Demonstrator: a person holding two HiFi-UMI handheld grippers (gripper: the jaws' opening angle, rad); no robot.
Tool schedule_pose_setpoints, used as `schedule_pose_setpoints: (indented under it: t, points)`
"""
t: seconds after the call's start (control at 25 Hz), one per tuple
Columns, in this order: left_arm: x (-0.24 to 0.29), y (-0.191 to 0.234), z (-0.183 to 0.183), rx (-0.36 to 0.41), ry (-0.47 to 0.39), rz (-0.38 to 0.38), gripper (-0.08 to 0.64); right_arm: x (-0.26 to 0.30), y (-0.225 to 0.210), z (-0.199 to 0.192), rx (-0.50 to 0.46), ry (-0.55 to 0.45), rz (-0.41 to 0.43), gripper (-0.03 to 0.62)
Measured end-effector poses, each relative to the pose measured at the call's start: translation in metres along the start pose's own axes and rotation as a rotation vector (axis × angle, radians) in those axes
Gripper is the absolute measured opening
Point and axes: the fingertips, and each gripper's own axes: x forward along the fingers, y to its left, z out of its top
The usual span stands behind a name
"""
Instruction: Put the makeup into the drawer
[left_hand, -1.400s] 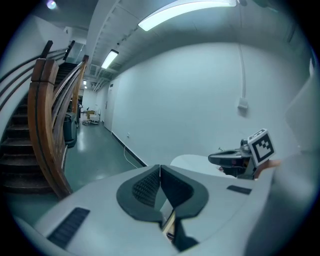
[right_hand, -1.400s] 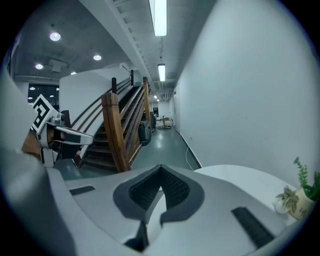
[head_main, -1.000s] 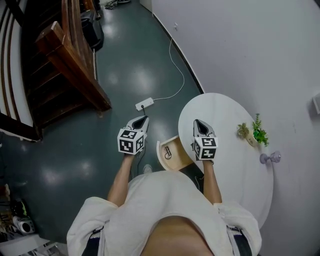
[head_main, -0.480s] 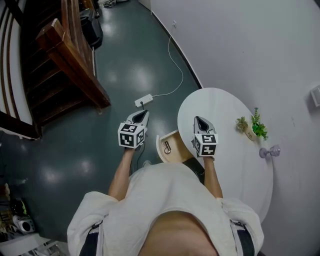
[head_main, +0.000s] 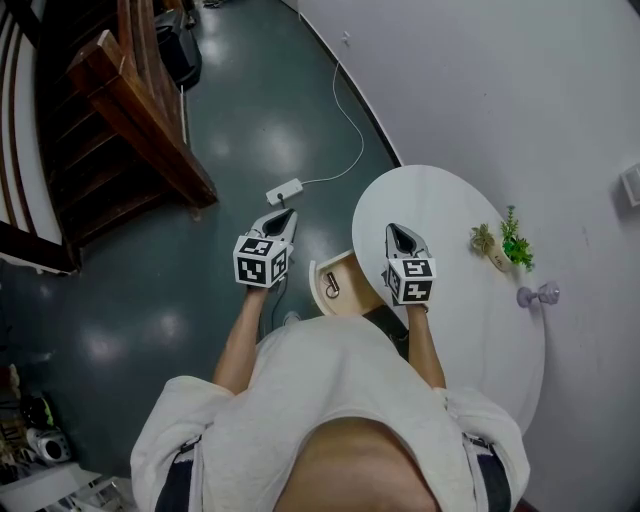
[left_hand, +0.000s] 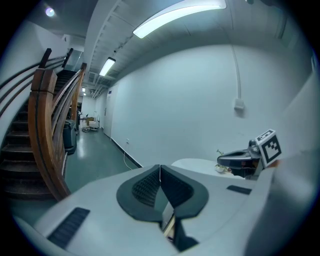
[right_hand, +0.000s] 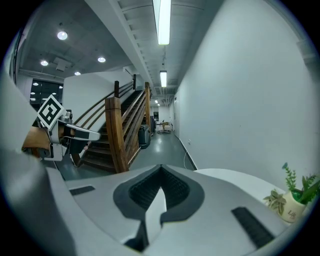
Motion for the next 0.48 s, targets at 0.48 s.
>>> schedule_pose_setpoints:
  t: [0.48]
  points:
    - [0.0044, 0.0041, -0.0042, -0.004, 0.012, -0.001, 0.012, 0.0097, -0.0007, 0.0010, -0.019, -0.002, -0.003, -0.003]
